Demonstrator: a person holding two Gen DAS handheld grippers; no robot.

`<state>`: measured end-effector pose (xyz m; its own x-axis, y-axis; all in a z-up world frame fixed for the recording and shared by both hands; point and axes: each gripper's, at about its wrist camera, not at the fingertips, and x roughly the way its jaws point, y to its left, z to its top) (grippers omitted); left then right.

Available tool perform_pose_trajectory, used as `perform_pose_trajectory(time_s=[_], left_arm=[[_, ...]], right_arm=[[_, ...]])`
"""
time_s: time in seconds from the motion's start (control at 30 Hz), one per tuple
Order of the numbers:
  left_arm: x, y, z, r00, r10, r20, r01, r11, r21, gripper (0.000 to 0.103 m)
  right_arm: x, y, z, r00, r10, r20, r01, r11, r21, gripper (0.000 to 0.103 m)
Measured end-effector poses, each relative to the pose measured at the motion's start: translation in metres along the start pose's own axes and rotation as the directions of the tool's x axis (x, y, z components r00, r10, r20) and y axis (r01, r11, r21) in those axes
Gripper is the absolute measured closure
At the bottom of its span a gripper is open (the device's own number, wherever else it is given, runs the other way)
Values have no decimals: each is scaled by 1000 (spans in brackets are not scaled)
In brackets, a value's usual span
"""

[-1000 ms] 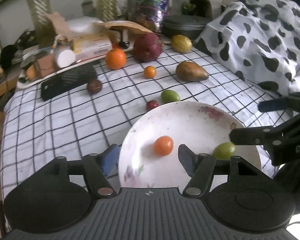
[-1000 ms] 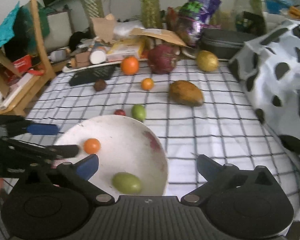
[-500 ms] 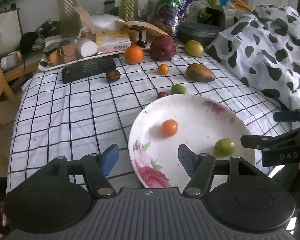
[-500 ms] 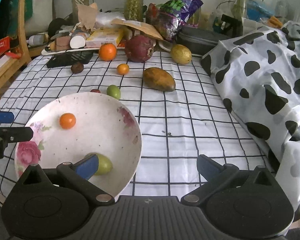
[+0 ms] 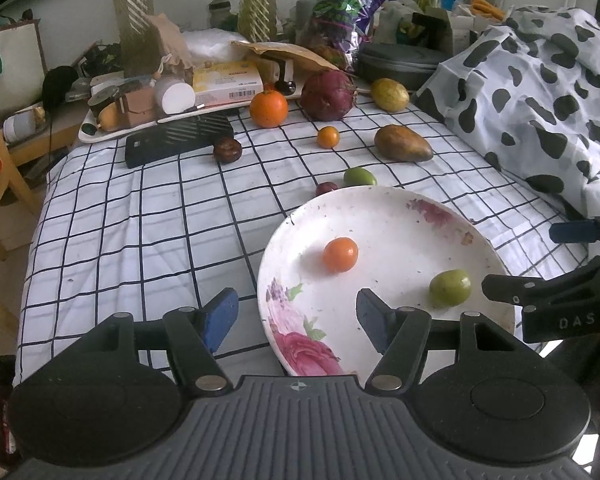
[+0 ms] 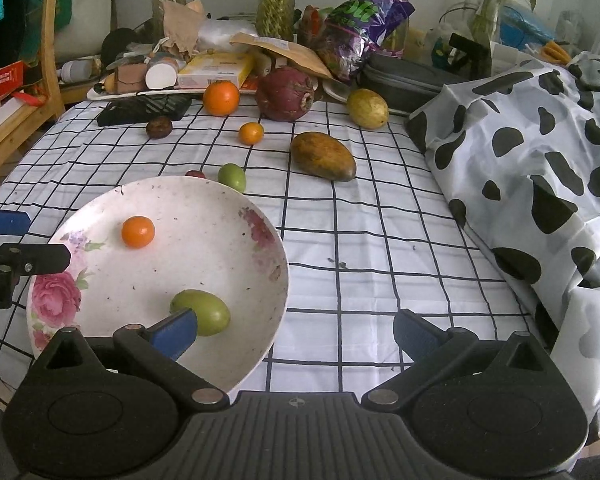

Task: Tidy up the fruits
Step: 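Grasp the dark brown round fruit with the left tool while the right tool reaches the mango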

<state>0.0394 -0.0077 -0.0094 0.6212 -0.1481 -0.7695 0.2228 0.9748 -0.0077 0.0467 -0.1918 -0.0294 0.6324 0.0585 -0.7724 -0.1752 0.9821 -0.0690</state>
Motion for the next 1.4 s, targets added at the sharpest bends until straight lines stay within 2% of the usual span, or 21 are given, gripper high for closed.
perform_pose_trajectory(time_s=[0.43, 0.73, 1.0, 1.3, 1.4], left_arm=[[-1, -2, 3, 1000, -18, 13, 18, 1000, 14, 39], [6, 0, 17, 999, -36, 31, 35, 999, 41, 39], [29, 15, 42, 998, -9, 54, 6, 998, 64, 39], [65, 41, 75, 996, 47, 82, -54, 995, 83, 40], [79, 50, 87, 994, 45, 95, -53, 995, 83, 40]], right_arm=[[0, 3, 1, 1000, 8, 1, -8, 1000, -4, 0], [6, -3, 10, 1000, -3, 19, 3, 1000, 15, 0], [28, -13, 32, 999, -29, 37, 29, 999, 13, 0], [66, -26, 68, 999, -17, 28, 17, 1000, 5, 0], [79, -30, 80, 1000, -11, 22, 11, 1000, 1, 0]])
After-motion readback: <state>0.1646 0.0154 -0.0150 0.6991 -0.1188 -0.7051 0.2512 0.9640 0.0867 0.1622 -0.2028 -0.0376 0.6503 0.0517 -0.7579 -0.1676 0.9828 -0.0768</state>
